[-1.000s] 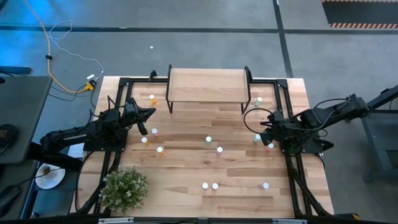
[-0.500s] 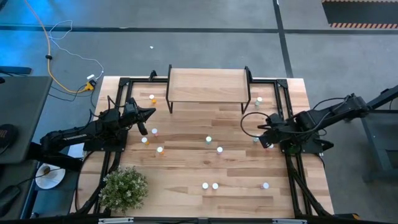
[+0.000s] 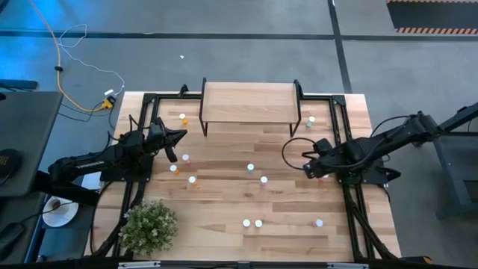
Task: Pick and place medicine bottles onto shelf by color
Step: Put the bottom right blue pill bottle on the shelf
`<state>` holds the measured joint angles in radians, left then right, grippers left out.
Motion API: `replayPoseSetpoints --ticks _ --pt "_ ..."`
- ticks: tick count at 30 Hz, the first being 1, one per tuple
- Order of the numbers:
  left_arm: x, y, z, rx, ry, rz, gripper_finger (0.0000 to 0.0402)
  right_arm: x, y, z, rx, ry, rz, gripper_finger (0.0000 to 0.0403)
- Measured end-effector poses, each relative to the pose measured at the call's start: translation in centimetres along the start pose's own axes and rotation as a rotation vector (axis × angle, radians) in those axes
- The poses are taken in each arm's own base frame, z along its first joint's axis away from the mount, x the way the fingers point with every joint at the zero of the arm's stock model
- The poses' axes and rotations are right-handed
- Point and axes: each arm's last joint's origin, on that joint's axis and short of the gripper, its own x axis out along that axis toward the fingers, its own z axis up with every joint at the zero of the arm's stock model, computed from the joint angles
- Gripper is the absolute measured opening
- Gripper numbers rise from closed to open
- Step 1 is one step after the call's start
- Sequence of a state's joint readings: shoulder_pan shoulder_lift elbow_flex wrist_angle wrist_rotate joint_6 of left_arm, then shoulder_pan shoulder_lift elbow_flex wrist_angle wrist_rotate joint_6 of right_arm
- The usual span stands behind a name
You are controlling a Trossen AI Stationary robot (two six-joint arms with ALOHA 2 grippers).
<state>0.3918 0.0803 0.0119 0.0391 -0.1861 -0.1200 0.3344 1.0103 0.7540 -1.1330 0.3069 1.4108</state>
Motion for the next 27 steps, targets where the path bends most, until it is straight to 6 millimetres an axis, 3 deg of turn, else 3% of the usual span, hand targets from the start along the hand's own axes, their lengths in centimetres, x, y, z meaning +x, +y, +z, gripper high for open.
replayPoseSetpoints --ticks 13,21,27 --pt "0.0 0.0 0.0 0.0 0.0 0.0 0.0 2.3 2.1 -0.6 0.018 -0.053 -0.096 0.0185" --pt "0.0 0.0 0.0 0.0 0.0 0.0 0.0 2.0 2.6 -2.5 -0.014 -0.09 -0.063 0.0185" --pt "0.0 0.0 0.0 -0.001 -0.002 0.0 0.0 1.4 1.6 -3.8 0.003 -0.143 -0.117 0.0185"
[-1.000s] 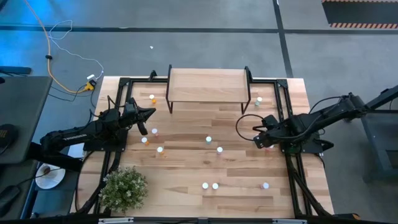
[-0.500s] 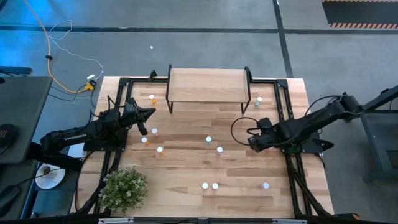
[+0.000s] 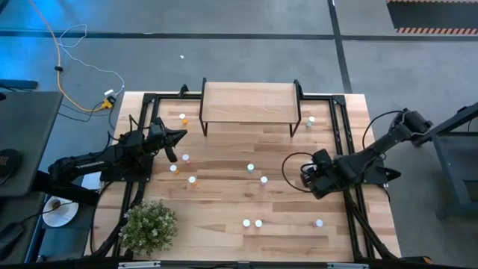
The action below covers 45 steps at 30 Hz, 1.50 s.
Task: Pick and place medicine bottles onto shelf by color
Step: Put the bottom right blue pill bottle on the shelf
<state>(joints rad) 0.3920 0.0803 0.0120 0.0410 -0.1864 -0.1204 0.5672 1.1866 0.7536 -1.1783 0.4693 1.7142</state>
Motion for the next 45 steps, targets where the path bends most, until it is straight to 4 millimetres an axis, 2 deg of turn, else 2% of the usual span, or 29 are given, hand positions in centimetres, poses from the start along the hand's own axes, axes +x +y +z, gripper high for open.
replayPoseSetpoints --ticks 23,36,45 --pt "0.0 0.0 0.0 0.0 0.001 0.0 0.0 1.2 0.5 1.7 0.058 0.012 -0.025 0.0185" --pt "0.0 0.0 0.0 0.001 0.001 0.0 0.0 3.7 0.3 1.1 0.067 0.036 -0.008 0.0185" --pt "0.0 0.0 0.0 0.001 0.002 0.0 0.0 4.0 0.1 1.0 0.068 0.017 -0.006 0.0185"
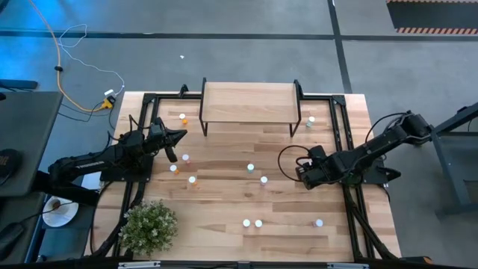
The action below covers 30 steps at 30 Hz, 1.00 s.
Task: Pick and place medicine bottles onto shelf by color
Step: Put the bottom right blue pill bottle on the shelf
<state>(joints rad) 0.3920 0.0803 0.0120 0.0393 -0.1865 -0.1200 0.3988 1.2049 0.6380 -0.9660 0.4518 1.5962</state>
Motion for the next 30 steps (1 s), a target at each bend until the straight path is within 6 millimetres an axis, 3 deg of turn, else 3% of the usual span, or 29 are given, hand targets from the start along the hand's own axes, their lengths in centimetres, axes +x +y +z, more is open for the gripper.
replayPoseSetpoints --ticks 17,26,30 --pt "0.0 0.0 0.0 0.0 0.0 0.0 0.0 1.2 0.7 -0.6 -0.026 0.007 -0.054 0.0184" --pt "0.0 0.0 0.0 0.0 0.0 0.0 0.0 1.2 0.7 -0.6 -0.016 -0.003 -0.055 0.0112" --pt "0.0 0.0 0.0 0.0 0.0 0.0 0.0 1.2 0.7 -0.6 -0.016 -0.006 -0.055 0.0099"
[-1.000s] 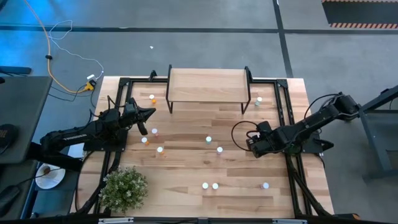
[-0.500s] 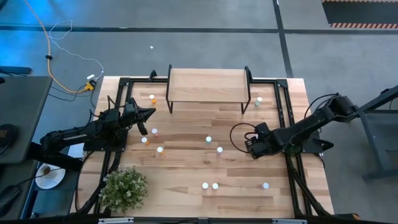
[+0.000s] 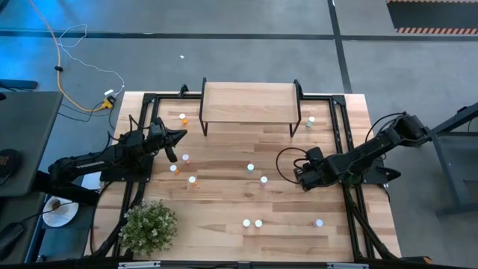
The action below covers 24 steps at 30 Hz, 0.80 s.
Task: Pick and place medicine bottles onto shelf by color
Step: Put the bottom right blue pill bottle on the shelf
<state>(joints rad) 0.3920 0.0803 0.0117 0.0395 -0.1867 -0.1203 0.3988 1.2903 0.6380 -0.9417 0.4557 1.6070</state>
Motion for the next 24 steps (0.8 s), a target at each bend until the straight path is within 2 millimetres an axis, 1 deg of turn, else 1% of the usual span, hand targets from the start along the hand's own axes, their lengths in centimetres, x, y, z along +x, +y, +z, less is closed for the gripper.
replayPoseSetpoints --ticks 5,9,17,24 --pt "0.0 0.0 0.0 0.0 0.0 0.0 0.0 -0.1 0.0 0.0 0.001 0.003 0.002 0.0106" --pt "0.0 0.0 0.0 0.0 0.0 0.0 0.0 -0.6 0.5 0.2 0.001 0.009 0.025 0.0106" --pt "0.0 0.0 0.0 0.0 0.0 -0.001 0.0 -2.1 1.7 1.0 -0.02 -0.004 0.084 0.0104" --pt "0.0 0.0 0.0 0.0 0.0 -0.001 0.0 -4.0 2.9 2.1 -0.05 -0.061 0.148 0.0104"
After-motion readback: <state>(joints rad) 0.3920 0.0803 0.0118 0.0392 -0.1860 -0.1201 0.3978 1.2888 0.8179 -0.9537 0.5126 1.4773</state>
